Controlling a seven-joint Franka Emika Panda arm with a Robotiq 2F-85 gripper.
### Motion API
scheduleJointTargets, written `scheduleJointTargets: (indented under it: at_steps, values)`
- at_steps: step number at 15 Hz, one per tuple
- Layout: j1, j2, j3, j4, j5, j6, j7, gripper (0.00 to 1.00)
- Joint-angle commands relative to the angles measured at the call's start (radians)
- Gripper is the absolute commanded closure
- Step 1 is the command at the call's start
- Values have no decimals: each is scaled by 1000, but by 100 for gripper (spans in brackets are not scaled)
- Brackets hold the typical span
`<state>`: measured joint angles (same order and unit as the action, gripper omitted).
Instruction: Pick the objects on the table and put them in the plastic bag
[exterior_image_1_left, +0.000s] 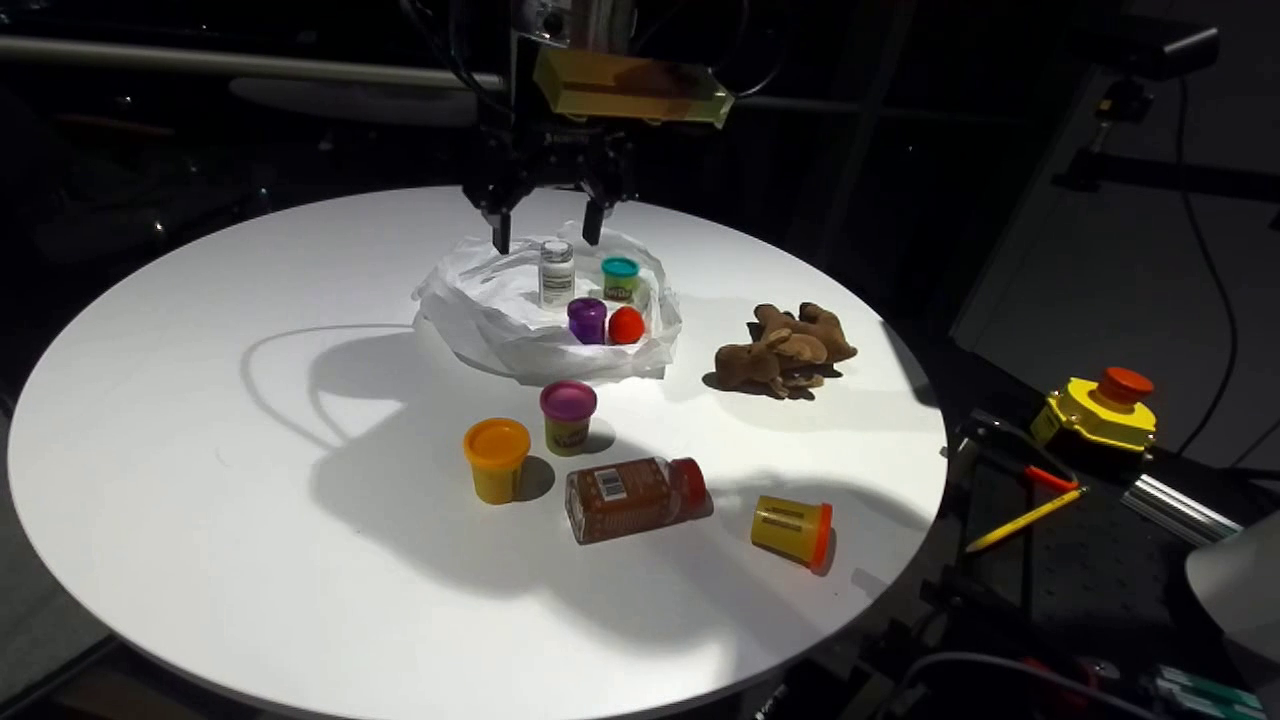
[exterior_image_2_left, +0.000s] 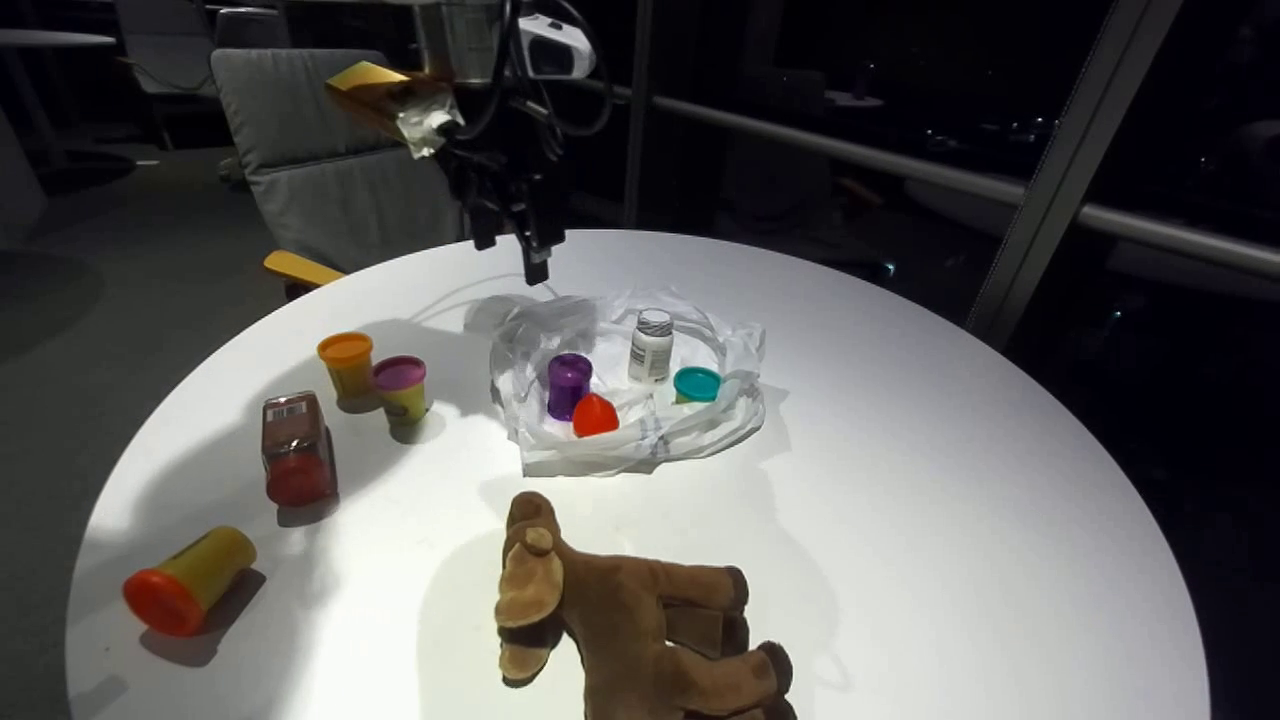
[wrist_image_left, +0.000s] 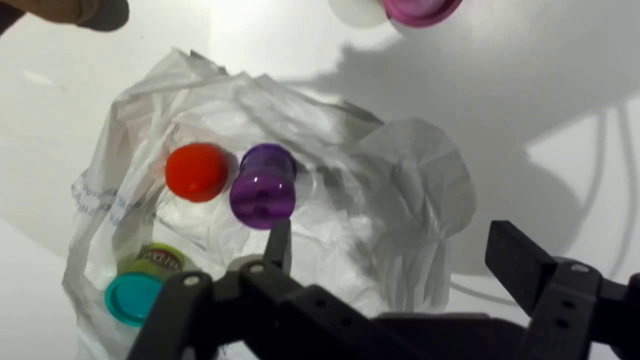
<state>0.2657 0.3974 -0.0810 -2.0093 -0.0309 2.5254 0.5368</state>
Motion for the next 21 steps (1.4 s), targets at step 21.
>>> scheduleJointTargets:
  at_steps: [21]
  values:
    - [66, 76, 66, -255, 14, 313, 106, 26]
